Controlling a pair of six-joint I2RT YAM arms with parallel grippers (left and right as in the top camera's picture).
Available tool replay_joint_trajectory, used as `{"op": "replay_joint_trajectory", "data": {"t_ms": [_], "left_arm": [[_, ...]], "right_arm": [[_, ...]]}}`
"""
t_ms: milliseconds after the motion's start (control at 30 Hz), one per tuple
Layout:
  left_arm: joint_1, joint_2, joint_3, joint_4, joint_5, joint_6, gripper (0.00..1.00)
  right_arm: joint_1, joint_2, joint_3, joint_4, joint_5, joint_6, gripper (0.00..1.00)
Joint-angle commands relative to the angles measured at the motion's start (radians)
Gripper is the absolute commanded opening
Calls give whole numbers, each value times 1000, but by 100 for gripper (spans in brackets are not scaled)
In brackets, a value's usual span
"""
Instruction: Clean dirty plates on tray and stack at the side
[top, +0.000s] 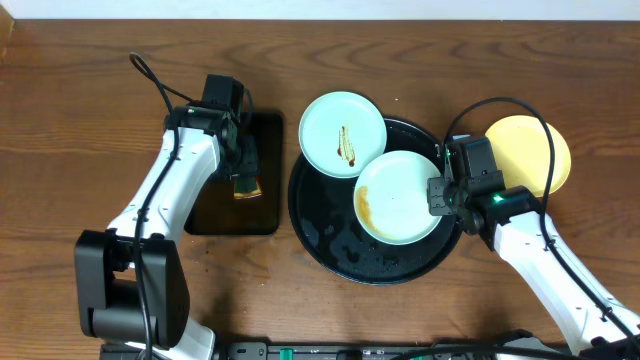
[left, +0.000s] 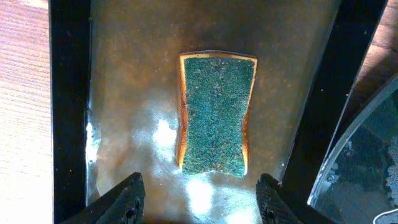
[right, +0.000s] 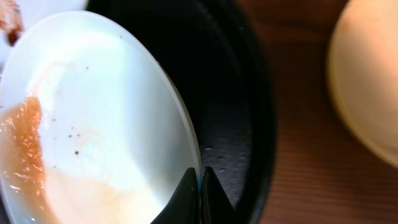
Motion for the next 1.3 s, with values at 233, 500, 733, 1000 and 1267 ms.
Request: {"op": "replay_joint_trajectory", "data": {"t_ms": [233, 500, 733, 1000, 1267], "left_arm": [[-2, 3, -2, -3, -9, -6, 59], [-2, 3, -2, -3, -9, -6, 59], [-2, 3, -2, -3, -9, -6, 59], [-2, 3, -2, -3, -9, -6, 59], [-2, 3, -2, -3, -9, -6, 59]], "right_arm": [[-6, -59, 30, 8, 254, -144, 1], [-6, -100, 39, -25, 266, -147, 1], [-11, -40, 37, -115, 203, -26, 1], [-12, 123, 6, -105, 60, 42, 1], [-12, 236, 6, -40, 29, 41, 1]]}}
